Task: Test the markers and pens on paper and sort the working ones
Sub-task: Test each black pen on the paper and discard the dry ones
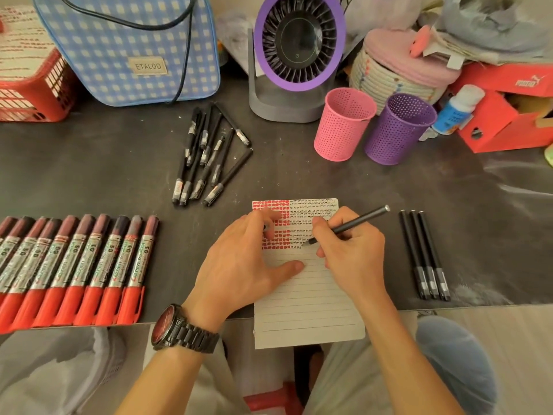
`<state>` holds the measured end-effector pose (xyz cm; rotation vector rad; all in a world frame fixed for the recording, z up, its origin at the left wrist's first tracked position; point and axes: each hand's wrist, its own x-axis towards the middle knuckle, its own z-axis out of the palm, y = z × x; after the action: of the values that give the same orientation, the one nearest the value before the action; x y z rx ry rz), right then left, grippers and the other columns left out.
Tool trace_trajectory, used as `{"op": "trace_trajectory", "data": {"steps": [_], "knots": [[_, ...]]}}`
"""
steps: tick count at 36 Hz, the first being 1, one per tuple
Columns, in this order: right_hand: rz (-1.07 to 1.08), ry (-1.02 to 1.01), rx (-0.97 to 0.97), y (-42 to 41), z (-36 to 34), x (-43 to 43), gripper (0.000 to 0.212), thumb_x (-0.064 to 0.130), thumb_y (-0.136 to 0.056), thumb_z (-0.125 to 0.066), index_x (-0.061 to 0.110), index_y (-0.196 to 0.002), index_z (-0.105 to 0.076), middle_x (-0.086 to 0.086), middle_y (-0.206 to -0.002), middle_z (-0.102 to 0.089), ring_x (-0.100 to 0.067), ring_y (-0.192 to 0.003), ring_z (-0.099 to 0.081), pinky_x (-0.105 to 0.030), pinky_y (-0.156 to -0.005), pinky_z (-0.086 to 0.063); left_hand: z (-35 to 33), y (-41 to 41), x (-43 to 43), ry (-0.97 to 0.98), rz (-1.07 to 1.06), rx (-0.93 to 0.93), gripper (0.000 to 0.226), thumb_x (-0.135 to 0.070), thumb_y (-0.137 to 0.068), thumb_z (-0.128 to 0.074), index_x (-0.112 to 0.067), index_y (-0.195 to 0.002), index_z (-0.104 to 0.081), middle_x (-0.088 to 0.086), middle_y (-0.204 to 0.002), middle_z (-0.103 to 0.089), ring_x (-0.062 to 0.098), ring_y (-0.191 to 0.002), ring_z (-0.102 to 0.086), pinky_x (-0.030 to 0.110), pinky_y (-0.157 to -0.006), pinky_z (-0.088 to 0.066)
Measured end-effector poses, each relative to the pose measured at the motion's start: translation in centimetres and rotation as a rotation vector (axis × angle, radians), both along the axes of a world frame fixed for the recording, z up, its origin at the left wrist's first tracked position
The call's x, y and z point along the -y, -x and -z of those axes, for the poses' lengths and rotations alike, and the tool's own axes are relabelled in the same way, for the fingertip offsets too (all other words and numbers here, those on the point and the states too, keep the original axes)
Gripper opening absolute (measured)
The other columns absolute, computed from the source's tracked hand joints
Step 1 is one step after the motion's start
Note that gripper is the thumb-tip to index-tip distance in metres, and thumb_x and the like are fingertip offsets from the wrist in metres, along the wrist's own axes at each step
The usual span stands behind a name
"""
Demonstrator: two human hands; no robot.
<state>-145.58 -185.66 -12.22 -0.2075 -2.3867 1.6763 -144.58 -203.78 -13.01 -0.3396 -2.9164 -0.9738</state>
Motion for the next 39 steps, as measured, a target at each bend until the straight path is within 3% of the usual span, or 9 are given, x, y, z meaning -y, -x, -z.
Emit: {"op": "trace_trajectory", "data": {"steps": [25,30,32,36,39], "knots": [[0.009,0.011,-0.034,0.0,0.2,-0.1,0.034,0.022,-0.093,-0.07,0.02,-0.063,-0.055,0.0,-0.047,-0.061,-0.007,-0.035,-0.051,-0.018,-0.041,-0.042,-0.1,0.0,0.1,-0.011,0.014,0.011,0.057,-0.076,-0.068,-0.064,-0.038,-0.092,-0.03,-0.028,-0.13,-0.051,-0.005,-0.101,-0.046,0.008,-0.071,-0.032],[0.097,0.164,-0.078,0.0,-0.3,-0.3,0.041,0.039,-0.094,-0.071,0.017,-0.064,-0.053,-0.003,-0.048,-0.058,-0.011,-0.039,-0.049,-0.02,-0.044,-0.041,-0.1,0.0,0.2,-0.004,0.027,0.021,0.054,-0.074,-0.073,-0.064,-0.037,-0.096,-0.033,-0.028,-0.131,-0.049,-0.002,-0.106,-0.048,0.02,-0.076,-0.039],[0.106,0.224,-0.081,0.1,-0.5,-0.5,0.042,0.043,-0.096,-0.067,0.014,-0.068,-0.055,-0.002,-0.048,-0.057,-0.011,-0.041,-0.049,-0.019,-0.045,-0.042,-0.3,-0.1,0.2,-0.012,0.036,-0.003,0.046,-0.069,-0.081,-0.06,-0.038,-0.104,-0.036,-0.026,-0.126,-0.051,-0.002,-0.106,-0.049,0.018,-0.077,-0.039],[0.012,0.46,-0.053,0.2,-0.8,-1.1,0.034,0.033,-0.1,-0.053,0.013,-0.075,-0.063,-0.007,-0.056,-0.059,-0.017,-0.045,-0.05,-0.024,-0.044,-0.038,-0.7,-0.3,0.7,-0.16,0.048,-0.038,0.013,-0.045,-0.097,-0.037,-0.035,-0.104,-0.04,-0.024,-0.137,-0.048,-0.003,-0.12,-0.046,0.021,-0.087,-0.044],[-0.116,0.617,-0.028,0.2,-0.9,-1.7,0.027,0.025,-0.093,-0.046,0.013,-0.083,-0.068,-0.014,-0.065,-0.063,-0.022,-0.049,-0.053,-0.025,-0.046,-0.038,-0.6,-0.3,0.8,-0.225,0.006,-0.071,0.019,-0.039,-0.103,-0.029,-0.033,-0.1,-0.047,-0.027,-0.12,-0.053,0.001,-0.116,-0.05,0.019,-0.085,-0.042]]}}
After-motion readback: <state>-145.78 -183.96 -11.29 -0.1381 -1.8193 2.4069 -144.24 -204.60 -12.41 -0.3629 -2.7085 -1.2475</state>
